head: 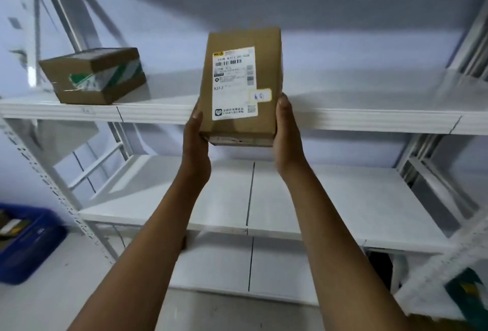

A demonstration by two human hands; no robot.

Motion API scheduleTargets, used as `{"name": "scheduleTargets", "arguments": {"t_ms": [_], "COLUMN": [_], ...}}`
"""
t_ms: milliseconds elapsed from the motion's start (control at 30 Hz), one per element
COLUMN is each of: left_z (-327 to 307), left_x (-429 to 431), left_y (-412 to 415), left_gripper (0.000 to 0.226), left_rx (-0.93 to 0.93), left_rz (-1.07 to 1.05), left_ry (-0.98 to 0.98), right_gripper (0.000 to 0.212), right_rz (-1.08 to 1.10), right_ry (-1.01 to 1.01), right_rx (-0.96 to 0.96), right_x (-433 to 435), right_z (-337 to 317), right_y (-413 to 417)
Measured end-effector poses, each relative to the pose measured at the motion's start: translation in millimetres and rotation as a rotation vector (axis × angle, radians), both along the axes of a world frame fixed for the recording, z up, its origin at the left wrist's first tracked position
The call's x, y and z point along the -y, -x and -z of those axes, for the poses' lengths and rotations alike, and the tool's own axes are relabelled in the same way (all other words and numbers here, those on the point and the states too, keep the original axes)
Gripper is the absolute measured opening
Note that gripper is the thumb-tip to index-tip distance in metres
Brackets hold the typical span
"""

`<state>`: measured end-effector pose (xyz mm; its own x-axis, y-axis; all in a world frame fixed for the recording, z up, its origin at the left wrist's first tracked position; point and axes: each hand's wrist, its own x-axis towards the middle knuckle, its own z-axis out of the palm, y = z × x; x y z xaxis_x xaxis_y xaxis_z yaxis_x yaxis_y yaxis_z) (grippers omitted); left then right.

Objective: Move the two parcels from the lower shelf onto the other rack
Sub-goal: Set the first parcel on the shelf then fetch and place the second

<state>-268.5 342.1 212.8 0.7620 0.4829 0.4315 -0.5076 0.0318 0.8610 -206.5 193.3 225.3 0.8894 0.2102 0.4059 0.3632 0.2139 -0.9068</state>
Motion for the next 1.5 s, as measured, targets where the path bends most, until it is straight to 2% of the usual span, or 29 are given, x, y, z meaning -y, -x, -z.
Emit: {"name": "scheduleTargets", "arguments": {"t_ms": [100,167,233,333,433,600,667,800,933,1100,1233,1400,1500], "left_z": [-24.8,-40.2,-50.9,-64.3,-61.5,-60.9,-61.6,-57.9,-60.0,-62.4,-65.5,-67.5,-66.0], "left_x": [-32.2,-50.6,-62.2,-74.3,-79.8,-86.7,-89.8,-95.5,-99.0,-97.3,-96.2,-97.2,-98.8], "left_y": [-32.2,-52.4,-71.0,-92.1,-101.2,-105.0,-106.6,-110.1,-108.4,-104.8,-99.9,-99.8,-101.3], "left_gripper": [0.039,0.040,0.040,0.054,0.081,0.087,0.085,0.065,0.070,0.058,0.084,0.091,0.088], "left_rx": [-0.024,-0.045,-0.072,-0.128,-0.183,-0.210,-0.221,-0.233,-0.250,-0.262,-0.284,-0.296,-0.308], "left_rz": [-0.006,-0.021,-0.002,-0.010,-0.035,-0.048,-0.035,-0.021,-0.016,0.000,0.020,0.034,0.034], "left_ry": [0.034,-0.003,-0.057,-0.095,-0.162,-0.196,-0.222,-0.259,-0.239,-0.229,-0.222,-0.181,-0.169], "right_gripper": [0.076,0.072,0.077,0.062,0.056,0.055,0.054,0.056,0.068,0.078,0.078,0.127,0.127], "right_rz": [0.065,0.037,0.053,0.067,0.049,0.090,0.105,0.152,0.217,0.240,0.255,0.263,0.248], "right_ry": [0.113,0.209,0.285,0.304,0.290,0.351,0.343,0.394,0.431,0.441,0.435,0.423,0.416], "right_rx": [0.050,0.032,0.000,-0.058,-0.131,-0.181,-0.226,-0.242,-0.242,-0.246,-0.236,-0.244,-0.235], "right_x": [-31.0,-46.7,-54.1,-64.2,-71.4,-75.2,-76.3,-76.2,-76.9,-75.5,-76.5,-72.1,-70.6], "right_z": [-30.6,-45.2,-55.4,-63.2,-62.1,-63.7,-64.2,-64.3,-64.4,-66.7,-66.6,-64.8,-63.5], "right_y": [-29.8,-55.4,-77.1,-99.1,-109.1,-111.6,-110.6,-106.7,-103.3,-98.9,-95.2,-101.3,-104.2]}}
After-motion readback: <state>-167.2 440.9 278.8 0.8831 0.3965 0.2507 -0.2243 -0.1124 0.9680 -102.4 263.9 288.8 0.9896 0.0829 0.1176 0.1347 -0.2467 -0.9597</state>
